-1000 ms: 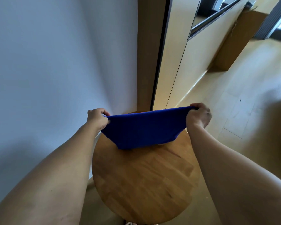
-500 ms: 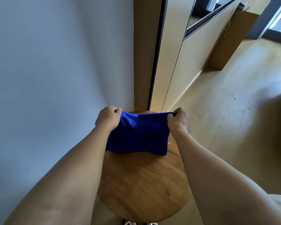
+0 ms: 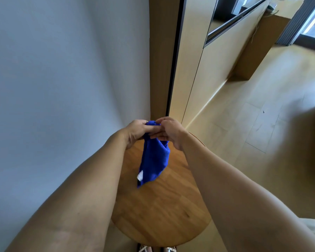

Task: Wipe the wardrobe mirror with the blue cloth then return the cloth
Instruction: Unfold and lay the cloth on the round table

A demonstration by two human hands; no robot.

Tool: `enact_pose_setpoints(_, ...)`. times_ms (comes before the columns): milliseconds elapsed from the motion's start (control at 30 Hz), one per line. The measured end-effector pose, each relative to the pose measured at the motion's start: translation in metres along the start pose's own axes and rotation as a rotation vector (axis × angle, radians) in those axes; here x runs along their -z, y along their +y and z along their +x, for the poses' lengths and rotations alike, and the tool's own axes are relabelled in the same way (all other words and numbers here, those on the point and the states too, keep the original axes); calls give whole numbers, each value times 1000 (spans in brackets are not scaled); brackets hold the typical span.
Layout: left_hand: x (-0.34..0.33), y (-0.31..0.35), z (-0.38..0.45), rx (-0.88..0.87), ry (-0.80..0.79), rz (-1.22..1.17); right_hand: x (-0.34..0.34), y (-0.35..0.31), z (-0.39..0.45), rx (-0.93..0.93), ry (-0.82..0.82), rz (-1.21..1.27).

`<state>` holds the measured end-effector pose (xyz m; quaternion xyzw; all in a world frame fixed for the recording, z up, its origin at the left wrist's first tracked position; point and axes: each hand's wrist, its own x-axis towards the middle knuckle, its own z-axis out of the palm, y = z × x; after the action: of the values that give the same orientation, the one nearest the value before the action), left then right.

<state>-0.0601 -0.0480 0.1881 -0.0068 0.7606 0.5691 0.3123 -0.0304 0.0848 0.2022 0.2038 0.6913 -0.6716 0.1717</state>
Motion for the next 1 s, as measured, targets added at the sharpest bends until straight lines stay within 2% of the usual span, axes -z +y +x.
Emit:
enact_pose_setpoints(67, 1, -2, -2, 1, 12, 65, 0, 2, 1, 69, 95, -213)
enact_pose_setpoints(167, 0, -4, -6, 13, 111, 161, 9, 10, 1, 343, 260, -948)
enact_pose_setpoints(200, -1, -4, -8, 19, 138, 186, 13, 14, 2, 365, 239, -1060)
enact_pose_setpoints(300, -3, 0, -12, -23, 170, 198, 20, 26, 3, 210, 17, -1162)
enact_pose_setpoints(367, -2, 7, -13, -62, 167, 172, 21, 36, 5, 113, -77, -1179)
enact_pose_setpoints(433, 1, 12, -12, -75, 168, 143, 23, 44, 9, 51, -92, -1030)
enact_pose_setpoints(567, 12, 8, -11, 16, 268, 81, 30, 40, 8, 42, 59, -521)
enact_pose_setpoints(633, 17, -1, -12, 118, 215, 27, 32, 35, 9, 64, 139, -387)
enact_pose_setpoints(700, 20, -8, -13, 173, 67, 47, 33, 31, 13, 80, 187, -356)
enact_pose_setpoints(767, 23, -14, -10, 163, 7, 134, 34, 28, 17, 86, 215, -374)
enact_pose_setpoints(867, 23, -18, -1, 118, 129, 272, 39, 23, 24, 92, 239, -464)
enact_pose_setpoints(1000, 31, -8, 15, -22, 294, 282, 45, 4, 33, 172, 309, -558)
